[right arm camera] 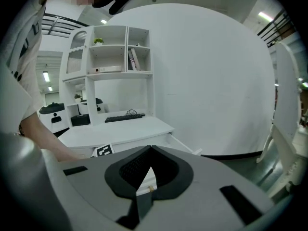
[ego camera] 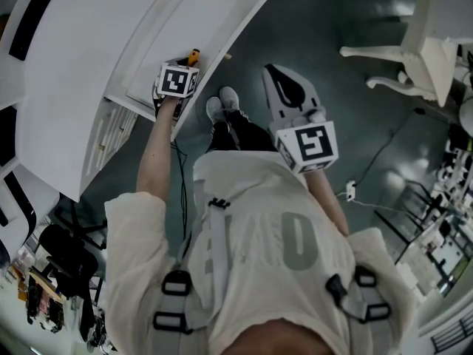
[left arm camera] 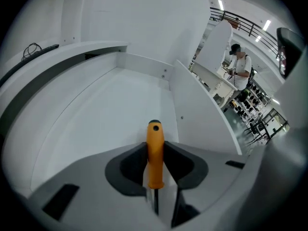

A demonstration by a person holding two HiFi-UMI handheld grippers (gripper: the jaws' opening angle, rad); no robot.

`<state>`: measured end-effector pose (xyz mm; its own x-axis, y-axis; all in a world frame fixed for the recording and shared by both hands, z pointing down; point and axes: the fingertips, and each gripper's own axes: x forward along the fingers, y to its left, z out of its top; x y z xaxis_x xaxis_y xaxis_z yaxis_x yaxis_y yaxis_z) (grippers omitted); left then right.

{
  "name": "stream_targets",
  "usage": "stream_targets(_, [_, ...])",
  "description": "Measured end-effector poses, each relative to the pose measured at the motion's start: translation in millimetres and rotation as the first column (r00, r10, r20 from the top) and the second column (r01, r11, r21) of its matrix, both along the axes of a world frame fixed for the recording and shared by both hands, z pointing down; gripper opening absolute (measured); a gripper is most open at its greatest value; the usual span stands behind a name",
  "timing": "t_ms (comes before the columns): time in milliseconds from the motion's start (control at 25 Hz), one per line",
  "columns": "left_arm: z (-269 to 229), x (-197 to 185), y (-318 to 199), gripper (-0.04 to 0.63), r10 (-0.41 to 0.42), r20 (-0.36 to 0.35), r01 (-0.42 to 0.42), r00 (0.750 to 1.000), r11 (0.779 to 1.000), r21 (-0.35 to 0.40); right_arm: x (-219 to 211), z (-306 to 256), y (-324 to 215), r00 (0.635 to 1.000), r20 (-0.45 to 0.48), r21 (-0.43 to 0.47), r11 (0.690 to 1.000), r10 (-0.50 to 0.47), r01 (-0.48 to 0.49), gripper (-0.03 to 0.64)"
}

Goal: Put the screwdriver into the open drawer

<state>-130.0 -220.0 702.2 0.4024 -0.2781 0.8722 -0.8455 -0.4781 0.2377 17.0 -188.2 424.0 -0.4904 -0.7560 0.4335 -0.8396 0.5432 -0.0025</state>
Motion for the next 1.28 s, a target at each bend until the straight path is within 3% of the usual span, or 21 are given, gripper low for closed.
stream_targets(280, [6.9, -4.6, 1.6, 0.107, 0.004, 0.01, -0.004, 1.0, 1.0, -0.019, 2.2, 5.3, 1.9, 1.0, 0.003, -0.02, 1.0, 0.001, -0.001, 0.005])
stream_targets(920, [4.4, 1.0, 3.4, 0.13, 0.002, -0.04, -0.004, 0.999, 0.999, -0.039, 12.1, 7.6, 2.3, 1.0, 0.013, -0.028, 0.999, 0.017, -0.016, 0.005])
stream_targets(1280, [-7.6, 2.9, -4.7, 0.132, 0.001, -0.035, -0.001, 0.999, 1.0, 0.008, 12.4, 5.6, 5.5, 1.0, 0.018, -0.019, 1.0, 0.008, -0.007, 0.005])
